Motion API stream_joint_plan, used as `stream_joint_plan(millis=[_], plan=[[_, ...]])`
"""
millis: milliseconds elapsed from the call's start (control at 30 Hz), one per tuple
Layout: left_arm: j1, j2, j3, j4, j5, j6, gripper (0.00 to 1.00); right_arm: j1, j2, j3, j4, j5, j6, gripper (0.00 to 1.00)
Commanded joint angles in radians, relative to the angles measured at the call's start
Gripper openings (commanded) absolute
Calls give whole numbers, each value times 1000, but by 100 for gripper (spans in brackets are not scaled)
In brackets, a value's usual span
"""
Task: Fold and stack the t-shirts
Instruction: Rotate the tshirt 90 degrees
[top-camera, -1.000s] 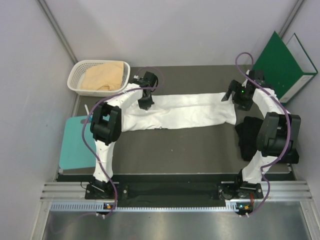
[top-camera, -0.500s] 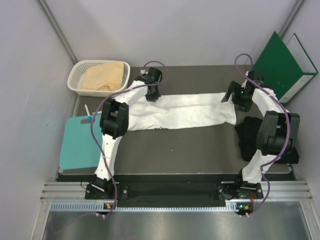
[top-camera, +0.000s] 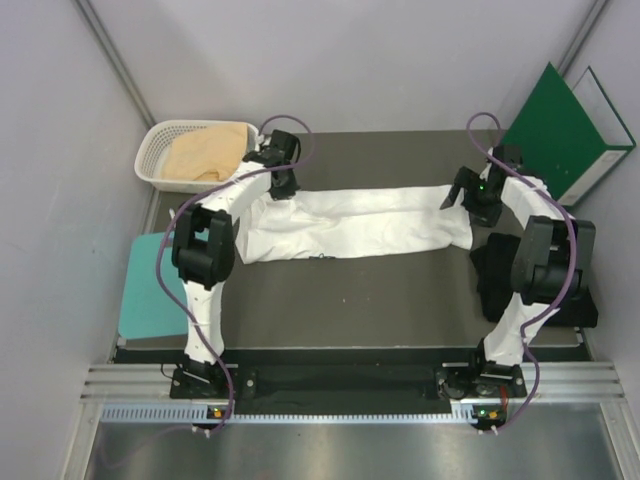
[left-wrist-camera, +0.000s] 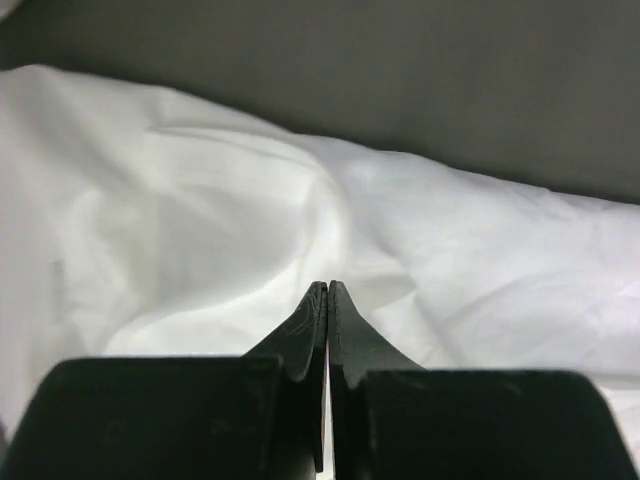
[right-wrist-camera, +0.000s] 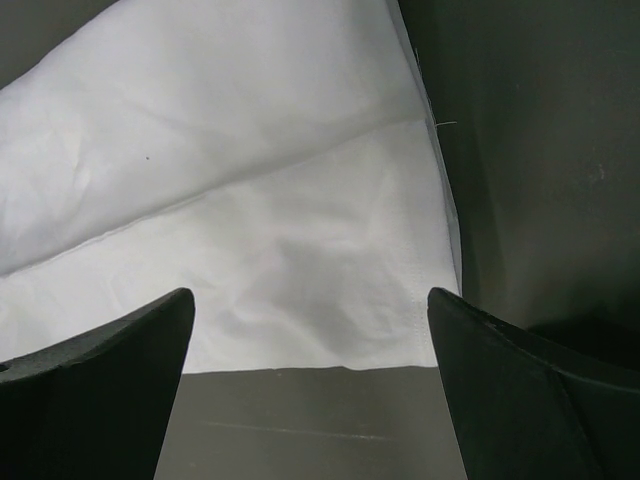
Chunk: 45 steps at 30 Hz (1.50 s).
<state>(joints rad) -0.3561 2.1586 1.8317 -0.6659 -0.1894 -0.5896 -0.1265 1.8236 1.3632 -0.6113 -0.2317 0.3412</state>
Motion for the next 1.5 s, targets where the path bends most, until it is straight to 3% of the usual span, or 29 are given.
stream_joint_plan(millis=[0,133,400,700,1167,1467], plan=[[48,-143,-132,-1,-27,-36,0,1,16,54,18,-17,-5,100],[48,-149,-212,14,17,-35,0,1,34,65,15,-23,-2,100],[46,-66,-206,43,90,-64,0,-1,51,88,4,-24,1,100],[37,7,-103,43,142,-50,0,-5,51,85,4,-20,-2,100],[11,116,47,180,251,-85,0,-9,43,82,-4,6,-7,100],[11,234,296,206,358,-101,0,-12,36,79,-10,18,-13,100]])
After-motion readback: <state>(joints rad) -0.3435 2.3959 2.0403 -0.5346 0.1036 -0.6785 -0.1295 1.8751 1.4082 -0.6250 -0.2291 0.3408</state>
